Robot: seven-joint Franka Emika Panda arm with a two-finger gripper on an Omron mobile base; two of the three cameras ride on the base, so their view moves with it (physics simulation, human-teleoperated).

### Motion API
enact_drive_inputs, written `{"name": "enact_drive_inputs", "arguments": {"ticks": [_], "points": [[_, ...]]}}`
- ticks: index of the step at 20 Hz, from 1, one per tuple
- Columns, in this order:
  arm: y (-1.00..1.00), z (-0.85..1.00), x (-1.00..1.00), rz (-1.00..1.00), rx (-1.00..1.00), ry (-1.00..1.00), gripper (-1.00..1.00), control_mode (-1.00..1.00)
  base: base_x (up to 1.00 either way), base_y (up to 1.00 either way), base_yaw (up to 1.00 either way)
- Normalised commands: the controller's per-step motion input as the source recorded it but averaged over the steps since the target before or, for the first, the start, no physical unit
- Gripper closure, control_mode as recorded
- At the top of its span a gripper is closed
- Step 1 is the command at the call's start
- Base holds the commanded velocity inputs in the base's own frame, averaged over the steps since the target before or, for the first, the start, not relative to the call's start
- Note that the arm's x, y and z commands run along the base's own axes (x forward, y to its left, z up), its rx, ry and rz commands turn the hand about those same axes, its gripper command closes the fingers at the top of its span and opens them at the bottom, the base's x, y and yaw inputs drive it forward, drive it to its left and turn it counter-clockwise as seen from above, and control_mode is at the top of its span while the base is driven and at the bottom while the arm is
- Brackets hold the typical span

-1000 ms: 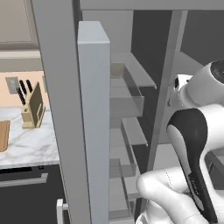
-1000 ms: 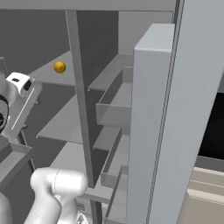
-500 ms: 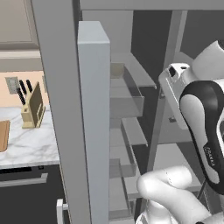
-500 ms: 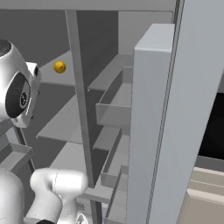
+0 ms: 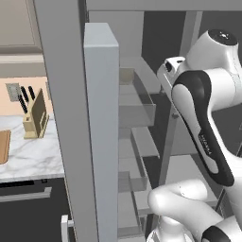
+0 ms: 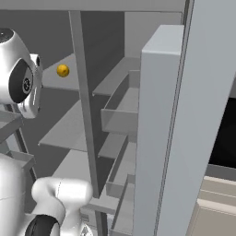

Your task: Retrieve a lemon from the fridge and place it on the cutting board with the fish.

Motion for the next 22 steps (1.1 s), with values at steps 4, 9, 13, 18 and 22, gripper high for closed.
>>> {"name": "enact_drive_inputs", "arguments": {"ticks": [4,9,13,18,22], "points": [[0.00,0.12,0.06,0.01,0.02,-0.04,-1.00,-1.00,0.00,0.00,0.00],[0.00,0.22,0.29,0.06,0.01,-0.02,-1.00,-1.00,0.00,0.00,0.00],[0.02,0.16,0.39,0.02,0.00,-0.03,-1.00,-1.00,0.00,0.00,0.00],[0.03,0.02,0.39,0.03,0.00,-0.02,-1.00,-1.00,0.00,0.00,0.00],[0.00,0.01,0.52,0.03,0.00,-0.03,-1.00,-1.00,0.00,0.00,0.00]]}}
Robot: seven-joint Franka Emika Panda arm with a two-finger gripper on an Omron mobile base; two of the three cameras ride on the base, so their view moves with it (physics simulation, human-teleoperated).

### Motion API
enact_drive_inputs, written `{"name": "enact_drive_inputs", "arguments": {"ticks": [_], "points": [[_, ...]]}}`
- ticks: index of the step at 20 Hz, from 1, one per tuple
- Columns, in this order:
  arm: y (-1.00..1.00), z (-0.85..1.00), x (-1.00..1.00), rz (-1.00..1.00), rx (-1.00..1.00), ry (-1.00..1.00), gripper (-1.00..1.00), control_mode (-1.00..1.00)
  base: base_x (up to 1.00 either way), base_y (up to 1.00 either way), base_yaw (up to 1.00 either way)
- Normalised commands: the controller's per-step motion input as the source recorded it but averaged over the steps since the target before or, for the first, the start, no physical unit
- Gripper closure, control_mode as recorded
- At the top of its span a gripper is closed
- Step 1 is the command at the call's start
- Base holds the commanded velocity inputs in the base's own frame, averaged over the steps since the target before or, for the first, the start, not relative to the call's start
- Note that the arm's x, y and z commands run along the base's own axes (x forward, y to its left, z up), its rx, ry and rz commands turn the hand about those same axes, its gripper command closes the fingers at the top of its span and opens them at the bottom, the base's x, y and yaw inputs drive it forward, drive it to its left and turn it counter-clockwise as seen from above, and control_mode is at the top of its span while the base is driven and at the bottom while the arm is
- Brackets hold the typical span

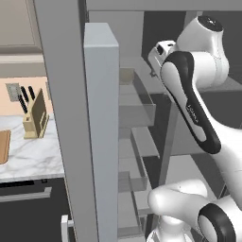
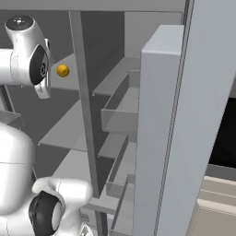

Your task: Retrieve a lemon from the fridge and place it on the cutting board with the fish.

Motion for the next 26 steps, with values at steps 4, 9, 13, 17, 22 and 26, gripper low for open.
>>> {"name": "enact_drive_inputs", "arguments": {"ticks": [4,9,13,17,22,26], "points": [[0.00,0.14,0.52,0.03,0.00,-0.01,-1.00,-1.00,0.00,0.00,0.00],[0.11,0.00,0.61,0.04,0.00,0.00,-1.00,-1.00,0.00,0.00,0.00],[0.23,0.00,0.58,0.04,0.00,0.00,-1.00,-1.00,0.00,0.00,0.00],[0.10,0.00,0.49,0.01,0.00,0.00,-1.00,-1.00,0.00,0.00,0.00],[0.03,0.00,0.43,0.00,0.00,0.00,-1.00,-1.00,0.00,0.00,0.00],[0.10,0.00,0.33,0.01,0.00,0.04,-1.00,-1.00,0.00,0.00,0.00]]}}
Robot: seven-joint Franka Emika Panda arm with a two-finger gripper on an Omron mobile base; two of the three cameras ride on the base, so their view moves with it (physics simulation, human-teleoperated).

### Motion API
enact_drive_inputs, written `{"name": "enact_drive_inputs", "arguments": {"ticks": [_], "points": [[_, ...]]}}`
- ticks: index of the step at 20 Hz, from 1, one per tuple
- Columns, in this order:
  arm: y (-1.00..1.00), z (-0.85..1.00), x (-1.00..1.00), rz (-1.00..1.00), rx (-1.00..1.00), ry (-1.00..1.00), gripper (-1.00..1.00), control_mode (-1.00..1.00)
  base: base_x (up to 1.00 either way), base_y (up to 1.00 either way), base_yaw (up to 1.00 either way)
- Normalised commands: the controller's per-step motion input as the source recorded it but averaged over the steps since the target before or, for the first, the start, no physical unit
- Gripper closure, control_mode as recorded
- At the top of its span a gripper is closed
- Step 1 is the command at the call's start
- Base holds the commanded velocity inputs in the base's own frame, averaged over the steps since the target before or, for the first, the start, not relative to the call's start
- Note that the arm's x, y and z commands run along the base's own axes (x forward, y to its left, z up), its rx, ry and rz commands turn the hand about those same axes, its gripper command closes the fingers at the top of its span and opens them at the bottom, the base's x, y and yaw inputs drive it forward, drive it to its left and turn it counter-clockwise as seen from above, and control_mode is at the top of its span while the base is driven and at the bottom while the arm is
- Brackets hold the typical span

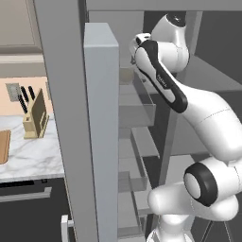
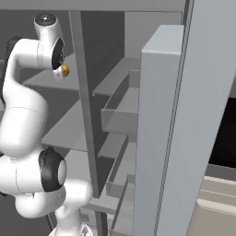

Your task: Retrieve a lemon from the fridge and place it on the cutting board with the fish.

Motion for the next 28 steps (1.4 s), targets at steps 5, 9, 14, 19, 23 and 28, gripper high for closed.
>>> {"name": "enact_drive_inputs", "arguments": {"ticks": [5,9,14,19,23,28], "points": [[0.18,0.00,0.33,0.00,0.00,0.08,-1.00,-1.00,0.00,0.00,0.00],[0.13,0.00,0.37,0.00,0.00,0.09,-1.00,-1.00,0.00,0.00,0.00],[0.02,-0.02,0.37,0.00,0.00,0.07,-1.00,-1.00,0.00,0.00,0.00],[0.04,-0.02,0.18,0.00,0.00,0.08,-1.00,-1.00,0.00,0.00,0.00],[0.09,-0.02,0.00,0.00,0.00,0.12,-1.00,-1.00,0.00,0.00,0.00],[0.00,-0.11,0.00,0.00,-0.01,0.06,-1.00,-1.00,0.00,0.00,0.00]]}}
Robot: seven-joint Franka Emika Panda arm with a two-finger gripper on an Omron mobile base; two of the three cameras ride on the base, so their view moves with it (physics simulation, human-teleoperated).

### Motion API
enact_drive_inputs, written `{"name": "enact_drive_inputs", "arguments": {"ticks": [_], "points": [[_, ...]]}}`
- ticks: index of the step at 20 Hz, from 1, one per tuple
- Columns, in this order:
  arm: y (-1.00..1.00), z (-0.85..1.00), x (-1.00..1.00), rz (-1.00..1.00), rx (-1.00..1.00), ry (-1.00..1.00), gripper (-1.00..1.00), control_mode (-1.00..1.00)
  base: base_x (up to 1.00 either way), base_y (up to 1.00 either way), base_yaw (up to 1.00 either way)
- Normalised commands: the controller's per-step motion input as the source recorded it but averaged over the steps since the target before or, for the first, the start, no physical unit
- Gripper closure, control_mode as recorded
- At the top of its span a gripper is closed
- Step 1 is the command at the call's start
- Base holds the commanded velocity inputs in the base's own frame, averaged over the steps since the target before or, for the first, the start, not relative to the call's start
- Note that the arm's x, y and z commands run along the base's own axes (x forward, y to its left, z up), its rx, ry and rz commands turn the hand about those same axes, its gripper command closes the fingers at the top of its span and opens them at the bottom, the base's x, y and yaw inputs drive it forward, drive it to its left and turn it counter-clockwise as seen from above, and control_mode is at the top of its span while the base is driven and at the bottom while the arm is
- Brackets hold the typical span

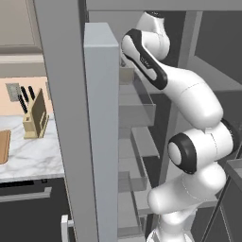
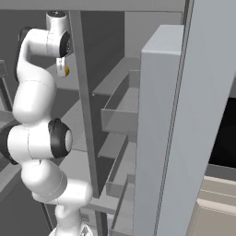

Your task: Retrieve a lemon from the fridge and place it on the cutting board with the fish.

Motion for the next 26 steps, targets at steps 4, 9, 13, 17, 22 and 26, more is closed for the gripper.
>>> {"name": "enact_drive_inputs", "arguments": {"ticks": [4,9,13,17,22,26], "points": [[0.00,-0.12,0.00,0.00,-0.02,0.02,-1.00,-1.00,0.00,0.00,0.00],[0.00,-0.11,0.01,0.00,-0.03,0.01,-1.00,-1.00,0.00,0.00,0.00],[0.01,-0.20,0.00,0.00,-0.04,0.03,-1.00,-1.00,0.00,0.00,0.00],[0.05,-0.18,0.00,0.00,-0.04,0.03,-1.00,-1.00,0.00,0.00,0.00],[0.04,-0.04,0.00,0.00,0.00,0.01,-1.00,-1.00,0.00,0.00,0.00],[0.01,-0.12,0.00,0.00,0.00,0.02,1.00,-1.00,0.00,0.00,0.00]]}}
